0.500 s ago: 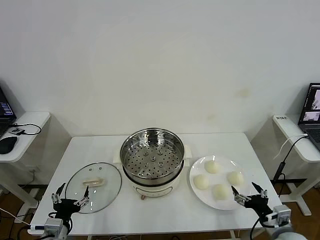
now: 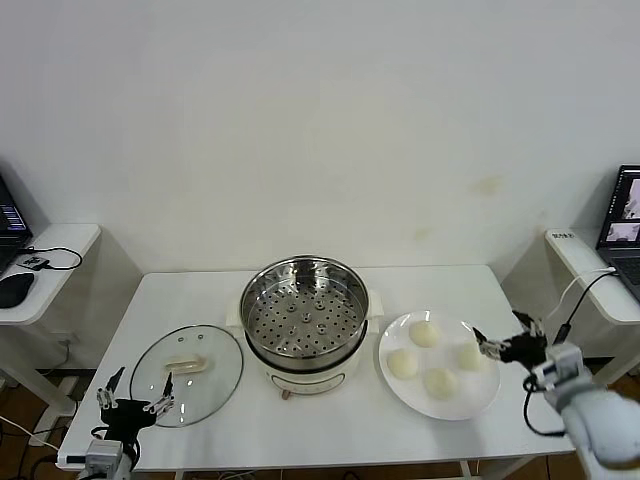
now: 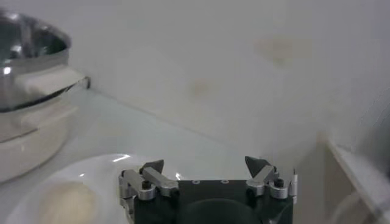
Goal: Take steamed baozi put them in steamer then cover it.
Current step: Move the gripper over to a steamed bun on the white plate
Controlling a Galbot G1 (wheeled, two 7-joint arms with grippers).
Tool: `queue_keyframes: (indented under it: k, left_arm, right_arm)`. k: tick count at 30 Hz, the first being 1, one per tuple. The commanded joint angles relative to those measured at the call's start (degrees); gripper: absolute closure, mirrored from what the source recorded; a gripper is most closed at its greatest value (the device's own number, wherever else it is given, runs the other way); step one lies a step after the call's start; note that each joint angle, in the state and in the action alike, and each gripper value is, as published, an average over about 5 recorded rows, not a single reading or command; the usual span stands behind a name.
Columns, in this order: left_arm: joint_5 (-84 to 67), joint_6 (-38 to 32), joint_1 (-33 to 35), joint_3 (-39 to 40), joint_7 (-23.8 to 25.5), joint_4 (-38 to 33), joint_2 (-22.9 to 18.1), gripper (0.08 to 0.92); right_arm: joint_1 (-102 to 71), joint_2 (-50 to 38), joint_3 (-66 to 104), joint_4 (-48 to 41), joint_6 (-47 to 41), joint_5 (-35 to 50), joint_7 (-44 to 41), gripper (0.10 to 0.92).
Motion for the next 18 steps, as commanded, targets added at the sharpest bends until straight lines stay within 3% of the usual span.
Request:
queue_keyframes:
  k: [1,11,18]
  left_arm:
    - [0.77,-0.05,0.16,-0.04,-0.04,-0.50,-0.09,0.177]
    - [1.13,-0.23,0.53,-0.54,-0.01,-1.00,-0.61,0.177]
    - [1.35,-0.34,0.69,-0.59,0.02,-0.90,-0.93,0.177]
  right_arm:
    - [18.59,-10.18,-13.06,-8.82,-3.59,-13.81,-17.32,0.203]
    - [46.63,-6.91,-38.33,-29.83,15.64,-25.97,-36.70,0.203]
    - [55.81,-6.35,-55.09,-34.14,17.53,-23.02,-41.28,0.203]
